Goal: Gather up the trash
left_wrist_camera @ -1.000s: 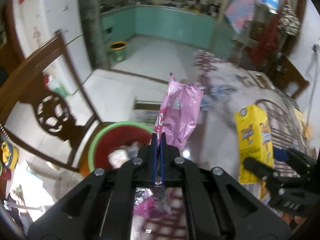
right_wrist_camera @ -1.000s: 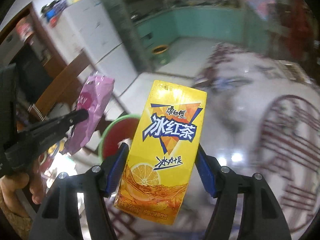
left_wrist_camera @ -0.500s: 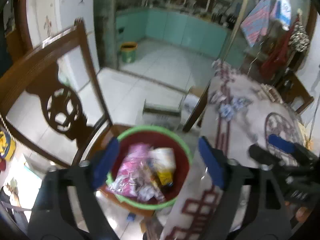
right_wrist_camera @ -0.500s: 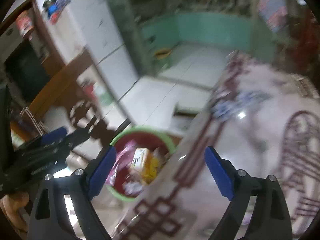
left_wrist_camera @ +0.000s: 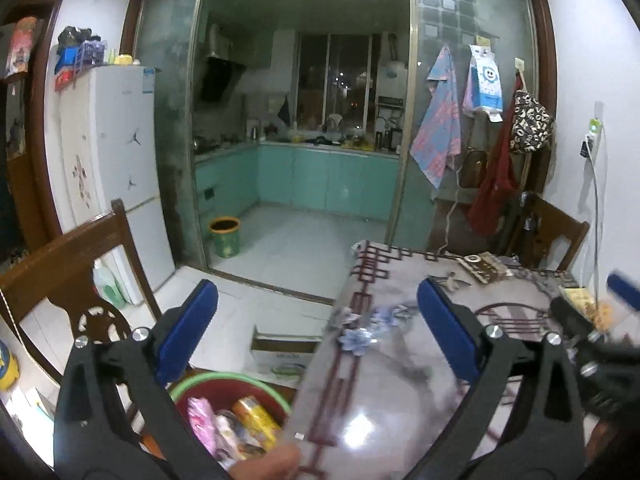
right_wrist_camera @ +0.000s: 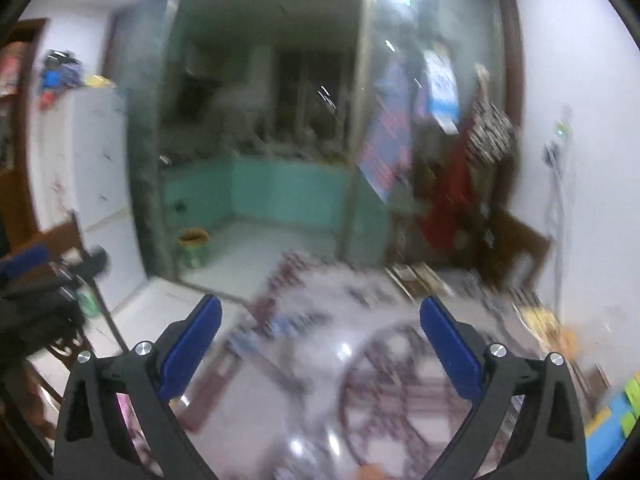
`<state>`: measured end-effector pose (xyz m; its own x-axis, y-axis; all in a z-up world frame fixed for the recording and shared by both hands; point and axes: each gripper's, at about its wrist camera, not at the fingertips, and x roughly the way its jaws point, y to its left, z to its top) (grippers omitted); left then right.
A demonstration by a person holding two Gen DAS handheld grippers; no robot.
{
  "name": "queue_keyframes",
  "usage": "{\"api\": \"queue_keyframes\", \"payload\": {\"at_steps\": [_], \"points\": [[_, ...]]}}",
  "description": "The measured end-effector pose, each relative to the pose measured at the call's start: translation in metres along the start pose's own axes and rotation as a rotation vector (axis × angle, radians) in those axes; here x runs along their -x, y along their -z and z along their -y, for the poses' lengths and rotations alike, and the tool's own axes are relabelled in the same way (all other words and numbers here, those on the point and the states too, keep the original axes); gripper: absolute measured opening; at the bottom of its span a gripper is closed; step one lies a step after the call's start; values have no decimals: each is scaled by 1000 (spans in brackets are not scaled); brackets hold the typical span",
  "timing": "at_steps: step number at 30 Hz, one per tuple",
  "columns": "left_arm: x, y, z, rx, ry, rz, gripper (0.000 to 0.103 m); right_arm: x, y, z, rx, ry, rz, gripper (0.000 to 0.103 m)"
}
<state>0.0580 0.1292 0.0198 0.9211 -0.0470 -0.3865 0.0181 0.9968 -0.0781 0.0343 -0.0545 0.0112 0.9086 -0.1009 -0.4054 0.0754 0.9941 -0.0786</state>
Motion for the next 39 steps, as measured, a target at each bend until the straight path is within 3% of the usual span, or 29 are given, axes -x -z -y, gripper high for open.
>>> {"api": "queue_keyframes", "payload": {"at_steps": [2, 5, 8, 17, 39], "points": [[5, -3, 18, 19, 6, -5, 98, 4, 6, 22, -57, -8, 7, 96], [10, -1, 37, 39, -3, -25, 98, 17, 20, 60, -194, -130, 104, 96], [13, 5, 47, 62, -6, -42, 98, 21, 22, 86, -222, -76, 76, 96], [21, 12, 85, 31, -7, -79, 98, 34, 30, 135, -245, -60, 24, 96], [18, 21, 114, 5, 5, -120, 98, 38, 39, 149, -219, -73, -7, 96]]}}
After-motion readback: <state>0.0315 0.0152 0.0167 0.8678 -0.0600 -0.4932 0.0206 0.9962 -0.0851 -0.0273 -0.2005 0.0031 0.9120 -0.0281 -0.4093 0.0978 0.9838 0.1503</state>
